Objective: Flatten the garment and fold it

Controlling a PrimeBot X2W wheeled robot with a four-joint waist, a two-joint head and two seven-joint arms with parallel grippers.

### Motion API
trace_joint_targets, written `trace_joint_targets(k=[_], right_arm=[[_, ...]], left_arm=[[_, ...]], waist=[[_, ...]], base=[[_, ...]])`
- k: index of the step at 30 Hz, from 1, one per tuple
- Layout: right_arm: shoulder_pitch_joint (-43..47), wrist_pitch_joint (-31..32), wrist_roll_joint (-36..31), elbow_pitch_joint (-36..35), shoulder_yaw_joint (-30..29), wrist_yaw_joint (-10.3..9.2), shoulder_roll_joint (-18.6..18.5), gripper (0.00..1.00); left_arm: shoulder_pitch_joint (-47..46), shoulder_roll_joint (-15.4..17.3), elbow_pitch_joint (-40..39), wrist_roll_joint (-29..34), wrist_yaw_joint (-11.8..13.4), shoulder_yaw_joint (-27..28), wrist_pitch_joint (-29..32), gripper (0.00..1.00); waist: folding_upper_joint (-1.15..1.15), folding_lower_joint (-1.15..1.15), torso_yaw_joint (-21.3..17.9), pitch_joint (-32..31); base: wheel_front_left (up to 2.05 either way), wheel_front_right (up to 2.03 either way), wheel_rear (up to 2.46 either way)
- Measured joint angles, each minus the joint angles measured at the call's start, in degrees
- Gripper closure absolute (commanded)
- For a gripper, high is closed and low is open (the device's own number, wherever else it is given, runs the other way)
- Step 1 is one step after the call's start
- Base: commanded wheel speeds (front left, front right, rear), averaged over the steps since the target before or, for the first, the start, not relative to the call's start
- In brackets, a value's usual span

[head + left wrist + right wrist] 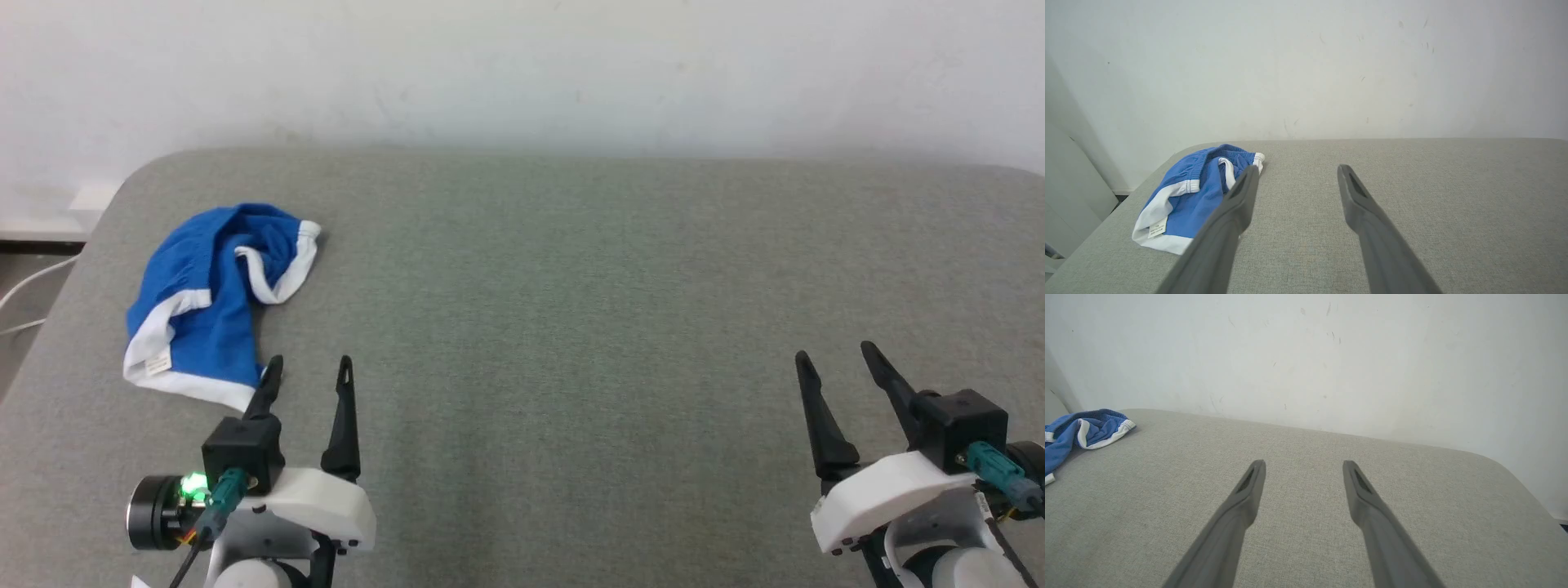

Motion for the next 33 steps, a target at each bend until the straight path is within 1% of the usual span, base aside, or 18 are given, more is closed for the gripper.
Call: trace_joint_targets(k=[21, 33], right_arm=[[0.0, 2.5, 3.3, -3.2, 0.8, 0.0, 0.0, 0.0], [-0.2, 3.5, 3.3, -5.1, 2.0, 0.0, 0.0, 0.0]], left_arm=[[-2.4, 0.5, 2.3, -1.4, 0.6, -0.2, -3.7, 0.0], [-3.4, 0.8, 3.2, -2.3, 1.3, -0.4, -5.4, 0.0]], waist=[[0.0, 0.0, 9.8, 0.2], [0.0, 0.0, 14.5, 0.1]], base=[[0.0, 0.0, 0.0], [0.0, 0.0, 0.0]])
